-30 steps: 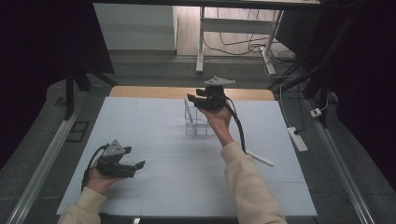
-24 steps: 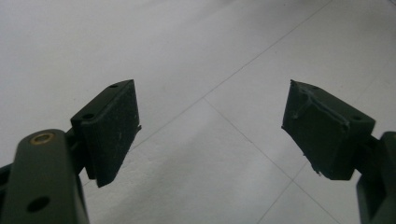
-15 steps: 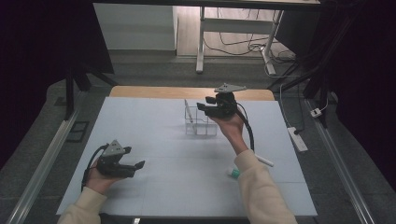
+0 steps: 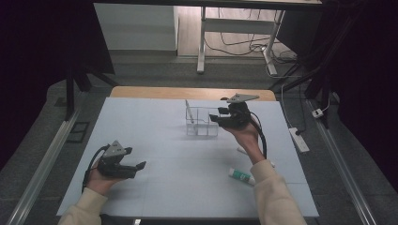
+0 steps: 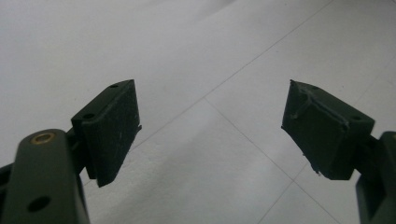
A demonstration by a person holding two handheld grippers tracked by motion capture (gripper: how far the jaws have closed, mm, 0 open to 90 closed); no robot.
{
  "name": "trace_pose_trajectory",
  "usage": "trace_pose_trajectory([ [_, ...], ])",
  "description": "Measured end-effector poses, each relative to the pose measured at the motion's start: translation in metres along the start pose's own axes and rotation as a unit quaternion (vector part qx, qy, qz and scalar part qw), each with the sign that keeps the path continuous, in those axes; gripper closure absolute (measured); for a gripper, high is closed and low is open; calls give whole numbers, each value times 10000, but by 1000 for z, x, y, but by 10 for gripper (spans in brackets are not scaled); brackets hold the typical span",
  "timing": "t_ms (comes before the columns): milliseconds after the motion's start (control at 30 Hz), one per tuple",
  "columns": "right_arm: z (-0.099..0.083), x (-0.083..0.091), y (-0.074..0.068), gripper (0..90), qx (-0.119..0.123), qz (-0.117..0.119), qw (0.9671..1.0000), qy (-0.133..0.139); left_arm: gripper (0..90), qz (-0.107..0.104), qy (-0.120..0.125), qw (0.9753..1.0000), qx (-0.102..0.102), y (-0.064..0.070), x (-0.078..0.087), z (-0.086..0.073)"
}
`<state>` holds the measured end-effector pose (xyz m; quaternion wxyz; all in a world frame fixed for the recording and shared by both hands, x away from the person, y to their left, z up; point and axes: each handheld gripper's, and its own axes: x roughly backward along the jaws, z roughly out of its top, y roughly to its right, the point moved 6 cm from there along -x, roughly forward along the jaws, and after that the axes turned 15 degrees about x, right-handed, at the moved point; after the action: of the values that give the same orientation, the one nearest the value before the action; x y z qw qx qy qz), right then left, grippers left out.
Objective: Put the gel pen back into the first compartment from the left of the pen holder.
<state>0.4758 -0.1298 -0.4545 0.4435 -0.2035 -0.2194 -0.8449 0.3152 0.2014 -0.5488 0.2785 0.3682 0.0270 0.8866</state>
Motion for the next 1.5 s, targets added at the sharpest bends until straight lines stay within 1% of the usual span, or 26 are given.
trace_pose_trajectory([
  [333, -19, 8, -1, 453, 44, 98, 9998, -136, 190, -1, 4, 10000, 9, 0, -1, 2],
  [633, -30, 17, 0, 450, 76, 150, 9996, -221, 190, 8, 4, 10000, 7, 1, -1, 1],
  [767, -35, 24, 0, 449, 177, 72, 9990, -406, 190, 6, 4, 10000, 2, 1, -1, 1],
  [867, -39, 29, 0, 447, 234, 47, 9985, -494, 190, 16, -5, 10000, 1, 1, -2, 1],
  [1033, -47, 36, -2, 441, 228, 155, 9983, -521, 190, 23, 1, 10000, 2, 1, -1, 1],
  [1233, -59, 44, -3, 437, 237, 199, 9971, -701, 190, 25, 7, 10000, 19, 0, -1, 2],
  [1333, -65, 48, -4, 431, 313, 178, 9962, -795, 190, 30, 0, 10000, 16, 0, -2, 2],
  [1500, -72, 56, -6, 420, 384, 267, 9952, -864, 190, 40, 18, 10000, 18, 0, 0, 2],
])
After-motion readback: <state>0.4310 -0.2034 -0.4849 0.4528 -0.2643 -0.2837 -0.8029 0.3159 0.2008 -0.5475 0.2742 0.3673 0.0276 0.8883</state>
